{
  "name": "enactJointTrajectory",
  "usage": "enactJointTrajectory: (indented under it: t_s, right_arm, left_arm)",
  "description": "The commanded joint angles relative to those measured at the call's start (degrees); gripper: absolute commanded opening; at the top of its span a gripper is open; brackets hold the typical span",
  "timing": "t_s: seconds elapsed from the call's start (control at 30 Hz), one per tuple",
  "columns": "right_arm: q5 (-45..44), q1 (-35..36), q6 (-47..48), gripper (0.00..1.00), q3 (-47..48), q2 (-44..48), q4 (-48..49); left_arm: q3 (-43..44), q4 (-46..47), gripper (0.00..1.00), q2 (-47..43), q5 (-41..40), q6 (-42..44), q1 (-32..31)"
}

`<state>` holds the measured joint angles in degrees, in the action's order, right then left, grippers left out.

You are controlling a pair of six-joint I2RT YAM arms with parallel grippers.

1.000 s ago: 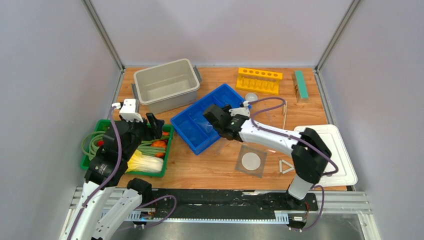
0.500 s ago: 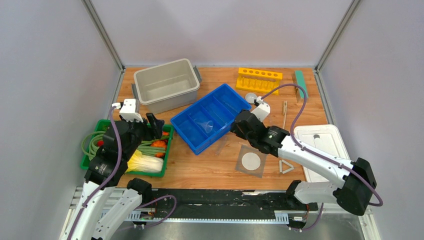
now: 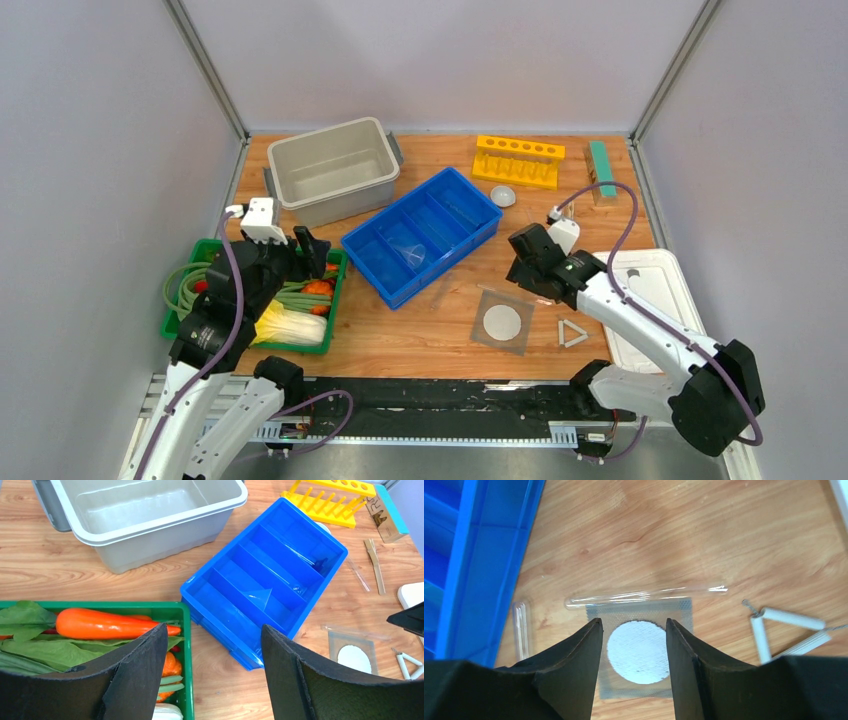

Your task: Organize the chemistry lab equipment

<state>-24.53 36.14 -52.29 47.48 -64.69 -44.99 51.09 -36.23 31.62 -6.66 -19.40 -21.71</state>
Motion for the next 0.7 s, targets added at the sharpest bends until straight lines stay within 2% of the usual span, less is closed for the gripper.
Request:
enactJointTrajectory:
  t_s: [0.0,0.1,0.2,0.3,0.4,0.67]
  right_arm:
    - [4.5,0.2,23.5,0.54,5.4,-4.9,5.8]
    - [7.6,0.2,35.1,0.54,8.3,-10.6,5.8]
    - [11.3,0.2,42.3,0.54,8.3,-13.2,10.1]
    - [21.5,0.2,48.9,0.55,7.5,-13.1,15.2]
    - [28.3,0.2,53.8,0.56,6.7,-14.1,18.3]
    - [31.0,0.3,57.3,0.57,9.8,-21.7,15.6]
  left_arm:
    - [1.3,2.0,0.76,0.1,2.0,-0.1,0.3]
    - [1.3,2.0,0.76,0.0,2.1,-0.1,0.2]
    - [1.3,2.0,0.76,-0.1,1.7,-0.1,0.2]
    - [1.3,1.8,0.76,0.1,1.6,-0.2,0.2]
    - [1.4,1.7,0.76,0.2,1.6,-0.3,0.2]
    - [1.4,1.7,0.76,-0.1,1.2,-0.2,0.2]
